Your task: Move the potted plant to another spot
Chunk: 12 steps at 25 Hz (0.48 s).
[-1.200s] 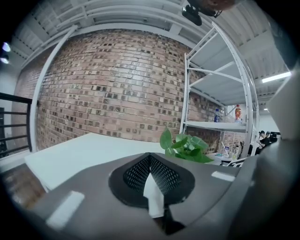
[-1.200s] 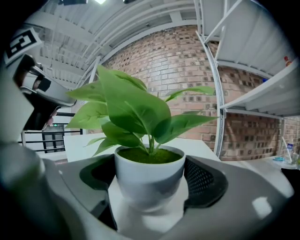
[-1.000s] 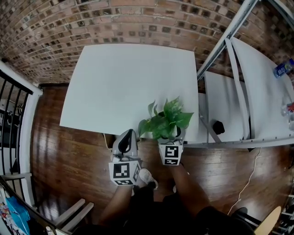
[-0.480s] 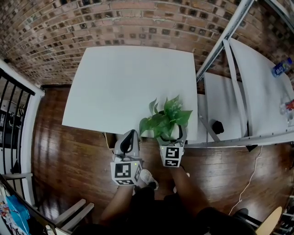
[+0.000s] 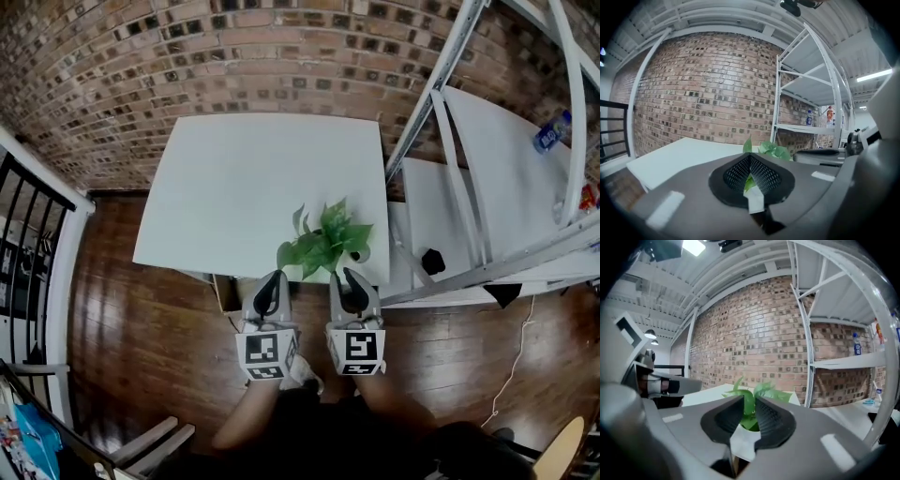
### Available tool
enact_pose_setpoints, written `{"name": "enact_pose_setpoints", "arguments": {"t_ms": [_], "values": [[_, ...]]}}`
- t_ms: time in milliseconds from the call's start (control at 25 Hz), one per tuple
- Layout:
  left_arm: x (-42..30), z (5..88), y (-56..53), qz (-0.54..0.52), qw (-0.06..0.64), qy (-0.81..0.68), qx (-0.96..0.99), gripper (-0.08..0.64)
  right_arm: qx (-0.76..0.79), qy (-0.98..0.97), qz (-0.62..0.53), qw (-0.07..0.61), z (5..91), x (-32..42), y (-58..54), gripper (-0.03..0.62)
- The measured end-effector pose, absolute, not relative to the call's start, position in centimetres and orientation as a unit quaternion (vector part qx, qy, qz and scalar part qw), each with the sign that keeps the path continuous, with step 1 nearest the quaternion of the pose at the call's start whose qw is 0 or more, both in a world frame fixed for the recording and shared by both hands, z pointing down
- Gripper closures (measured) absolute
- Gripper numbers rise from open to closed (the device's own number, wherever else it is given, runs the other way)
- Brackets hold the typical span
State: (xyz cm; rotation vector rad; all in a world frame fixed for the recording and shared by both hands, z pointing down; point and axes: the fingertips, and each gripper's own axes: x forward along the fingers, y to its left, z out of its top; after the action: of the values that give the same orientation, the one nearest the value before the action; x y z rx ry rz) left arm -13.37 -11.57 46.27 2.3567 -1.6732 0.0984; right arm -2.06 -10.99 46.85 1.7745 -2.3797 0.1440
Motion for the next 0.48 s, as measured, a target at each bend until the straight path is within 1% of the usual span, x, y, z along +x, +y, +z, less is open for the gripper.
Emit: {"name": "enact_pose_setpoints", "arguments": {"t_ms": [80,480], "values": [[-12.9,45.5,-11.1,0.03,0.121,-0.577,0.807,0.543,0.597,-0.798,0.041,0.076,45.2,-1.7,-11.0,0.589],[-9.6,42.1,-8.7,0.014,0.111,-0.558,0.822,0.543,0.582,-0.809,0.033,0.079,42.5,-1.4,-9.2,0.591]]}}
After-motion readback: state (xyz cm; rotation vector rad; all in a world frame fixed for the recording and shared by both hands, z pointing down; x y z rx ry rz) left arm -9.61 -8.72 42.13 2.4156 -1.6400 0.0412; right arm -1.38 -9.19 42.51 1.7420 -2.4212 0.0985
